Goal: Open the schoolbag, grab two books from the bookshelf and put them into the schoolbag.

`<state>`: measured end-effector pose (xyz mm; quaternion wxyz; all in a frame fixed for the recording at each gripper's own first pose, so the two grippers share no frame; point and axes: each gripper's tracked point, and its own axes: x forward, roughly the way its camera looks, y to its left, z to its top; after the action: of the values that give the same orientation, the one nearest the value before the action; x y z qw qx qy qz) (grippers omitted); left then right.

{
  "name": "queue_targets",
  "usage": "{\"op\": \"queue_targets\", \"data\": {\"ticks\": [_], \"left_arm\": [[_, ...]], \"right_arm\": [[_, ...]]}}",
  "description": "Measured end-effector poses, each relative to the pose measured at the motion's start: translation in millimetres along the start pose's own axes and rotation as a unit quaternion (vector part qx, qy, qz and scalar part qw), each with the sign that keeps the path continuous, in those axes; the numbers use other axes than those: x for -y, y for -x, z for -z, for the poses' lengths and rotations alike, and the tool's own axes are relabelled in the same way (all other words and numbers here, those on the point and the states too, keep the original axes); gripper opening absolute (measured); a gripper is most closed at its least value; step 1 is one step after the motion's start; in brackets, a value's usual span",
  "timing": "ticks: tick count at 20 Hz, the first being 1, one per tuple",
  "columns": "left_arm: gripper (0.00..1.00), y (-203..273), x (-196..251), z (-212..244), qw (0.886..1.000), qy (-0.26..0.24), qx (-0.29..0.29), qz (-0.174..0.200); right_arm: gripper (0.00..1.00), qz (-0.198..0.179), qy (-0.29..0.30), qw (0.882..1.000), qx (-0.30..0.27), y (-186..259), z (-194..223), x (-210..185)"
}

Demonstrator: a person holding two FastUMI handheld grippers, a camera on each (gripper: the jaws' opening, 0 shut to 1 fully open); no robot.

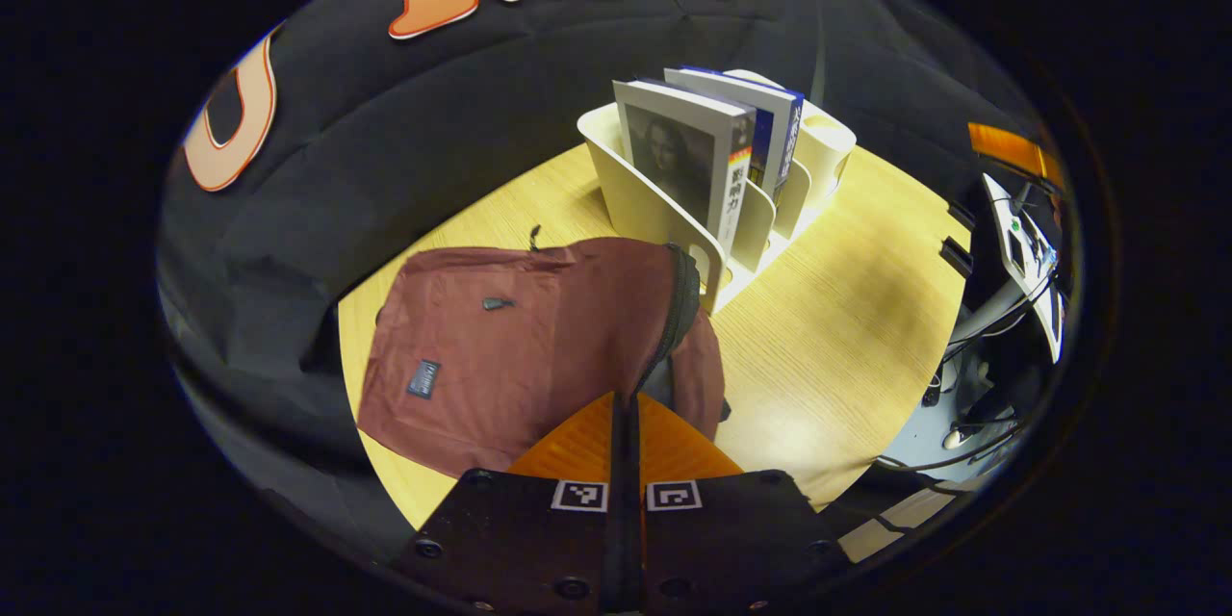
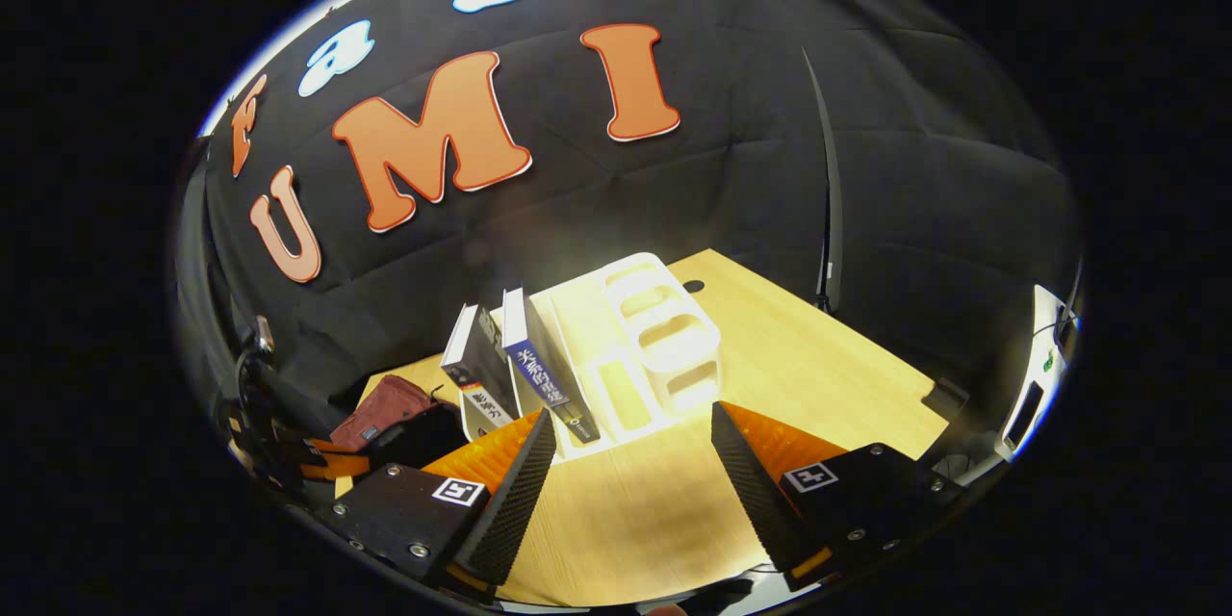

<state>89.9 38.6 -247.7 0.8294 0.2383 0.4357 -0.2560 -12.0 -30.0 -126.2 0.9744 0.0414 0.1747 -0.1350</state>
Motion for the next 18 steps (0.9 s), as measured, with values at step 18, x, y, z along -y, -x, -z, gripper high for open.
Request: {"op": "queue_targets", "data": {"ticks": [18], "left_arm": [[0.01,10,-141,-35,0.992,0.095,0.078,-0.027]], "right_arm": [[0.97,-0.107,0.068,0.974,-0.19,-28,-41,-194]]}}
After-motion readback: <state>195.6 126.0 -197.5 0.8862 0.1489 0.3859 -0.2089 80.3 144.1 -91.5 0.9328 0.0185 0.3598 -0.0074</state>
